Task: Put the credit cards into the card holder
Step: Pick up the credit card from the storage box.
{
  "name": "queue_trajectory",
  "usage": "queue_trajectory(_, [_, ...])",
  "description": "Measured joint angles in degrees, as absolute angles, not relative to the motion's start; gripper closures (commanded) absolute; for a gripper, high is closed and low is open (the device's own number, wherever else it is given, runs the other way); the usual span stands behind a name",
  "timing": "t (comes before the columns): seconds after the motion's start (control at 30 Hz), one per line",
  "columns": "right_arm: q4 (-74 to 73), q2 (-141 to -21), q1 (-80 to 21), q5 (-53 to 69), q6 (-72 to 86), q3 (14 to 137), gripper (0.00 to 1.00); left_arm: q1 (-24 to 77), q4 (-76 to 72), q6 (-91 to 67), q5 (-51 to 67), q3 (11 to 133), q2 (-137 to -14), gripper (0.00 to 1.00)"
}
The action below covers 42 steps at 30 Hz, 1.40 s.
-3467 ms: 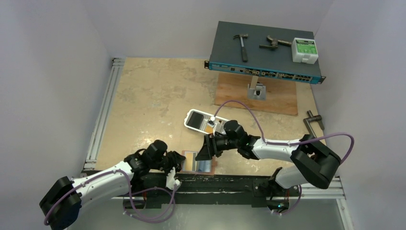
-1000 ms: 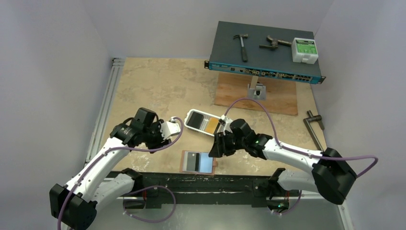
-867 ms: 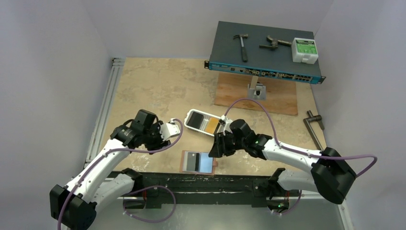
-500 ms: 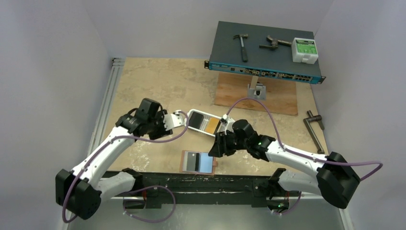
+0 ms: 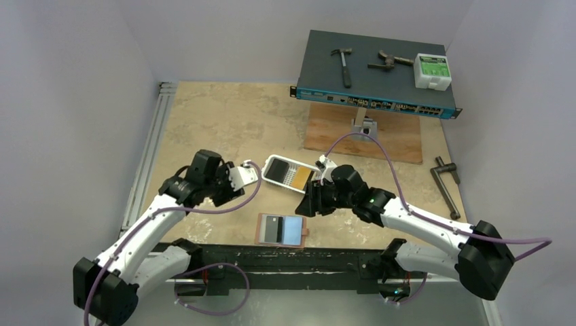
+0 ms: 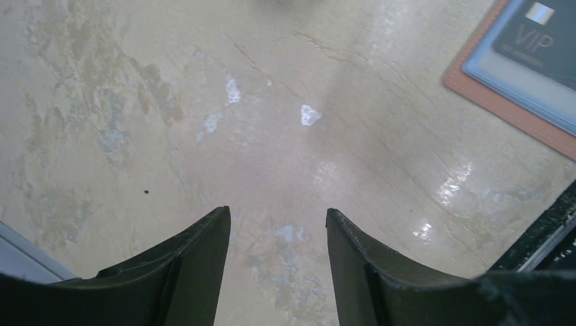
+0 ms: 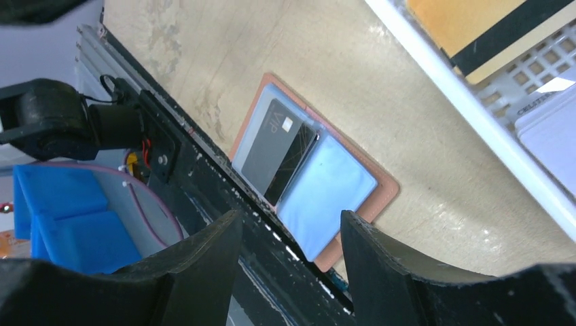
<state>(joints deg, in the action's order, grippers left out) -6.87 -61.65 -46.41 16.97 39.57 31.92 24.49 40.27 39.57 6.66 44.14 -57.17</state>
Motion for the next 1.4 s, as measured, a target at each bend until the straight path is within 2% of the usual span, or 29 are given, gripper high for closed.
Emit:
queue_trajectory(0.2, [-8.1, -63.5, -46.0, 14.7, 39.3, 34.0, 0.44, 24.5, 40.0, 39.3, 12.5, 37.5, -48.6, 0.44])
queue_trajectory(0.37, [-10.9, -64.6, -42.3, 13.9, 38.3, 35.5, 0.44, 24.5, 38.8, 38.6, 16.1, 37.6, -50.1, 0.40])
queue_trajectory(0.53, [-13.4, -67.1, -40.0, 11.9, 36.4, 39.9, 0.38, 26.3, 38.9, 38.5, 19.5, 38.2, -50.7, 0.37])
queue_trajectory(0.7, [-16.0, -69.2, -37.1, 10.8, 34.1, 43.0, 0.38, 33.9, 40.0, 38.6, 17.5, 39.9, -52.1, 0.35])
queue_trajectory(0.9, [-14.9, -75.9, -34.8, 10.0, 32.4, 49.1, 0.39, 34.9, 40.5, 36.2, 16.3, 45.7, -56.2, 0.35])
queue_trajectory(1.0, [-14.4, -76.3, -34.8, 10.1, 32.3, 48.2, 0.36, 34.9, 39.7, 34.4, 16.5, 47.0, -56.6, 0.35])
queue_trajectory(1.4, [-13.8, -63.7, -34.8, 10.1, 35.7, 36.0, 0.34, 34.9, 40.1, 34.1, 16.2, 44.9, -56.6, 0.35])
